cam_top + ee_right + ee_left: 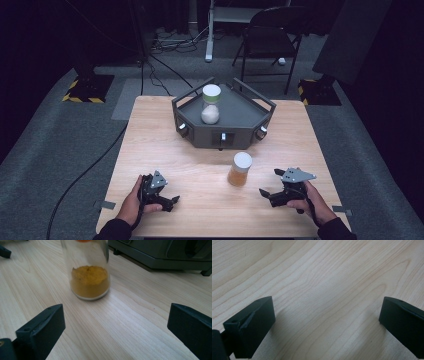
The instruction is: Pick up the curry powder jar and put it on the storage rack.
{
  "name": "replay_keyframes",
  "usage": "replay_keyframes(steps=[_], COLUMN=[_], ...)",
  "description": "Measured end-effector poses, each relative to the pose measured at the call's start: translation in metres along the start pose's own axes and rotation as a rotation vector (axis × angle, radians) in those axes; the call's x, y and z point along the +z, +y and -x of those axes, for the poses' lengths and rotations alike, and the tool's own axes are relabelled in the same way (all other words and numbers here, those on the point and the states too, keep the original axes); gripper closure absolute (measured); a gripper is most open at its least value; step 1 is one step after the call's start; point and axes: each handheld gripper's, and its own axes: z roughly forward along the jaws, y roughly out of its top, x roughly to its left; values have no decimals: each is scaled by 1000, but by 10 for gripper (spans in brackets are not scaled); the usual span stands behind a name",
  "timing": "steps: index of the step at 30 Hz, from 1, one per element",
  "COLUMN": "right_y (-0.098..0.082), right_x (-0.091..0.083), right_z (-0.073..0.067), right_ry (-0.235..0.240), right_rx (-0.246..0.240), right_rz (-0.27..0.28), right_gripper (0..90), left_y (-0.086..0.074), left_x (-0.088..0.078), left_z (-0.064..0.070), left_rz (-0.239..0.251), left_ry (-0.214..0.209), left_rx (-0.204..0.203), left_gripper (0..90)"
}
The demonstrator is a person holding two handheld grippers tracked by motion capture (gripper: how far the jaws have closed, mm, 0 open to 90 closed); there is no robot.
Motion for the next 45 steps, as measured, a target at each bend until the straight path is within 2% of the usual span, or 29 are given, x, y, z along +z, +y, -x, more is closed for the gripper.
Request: replay_keyframes(steps=[10, 14, 20, 23, 29, 45], right_y=[6, 11, 17, 19, 19, 29], right_x=[-6, -4, 2, 5, 9, 27], right_z=[-5, -7, -11, -14, -16, -22], right_ry=[-25, -16, -12, -26, -43, -30], right_rx=[-3, 2, -10, -21, -10, -14], right_rz=[35, 41, 48, 44, 46, 38], right_gripper=[11, 12, 12, 12, 11, 11], left_y=[0, 0, 0, 0, 0, 0], left_x=[0, 0, 0, 0, 0, 0], left_z=[0, 0, 0, 0, 0, 0], left_rz=[-1, -1, -1, -1, -1, -1], left_ry=[-1, -1, -1, -1, -1, -1], left_rx=[-1, -1, -1, -1, -1, 0], left_gripper=[3, 3, 3, 3, 3, 3])
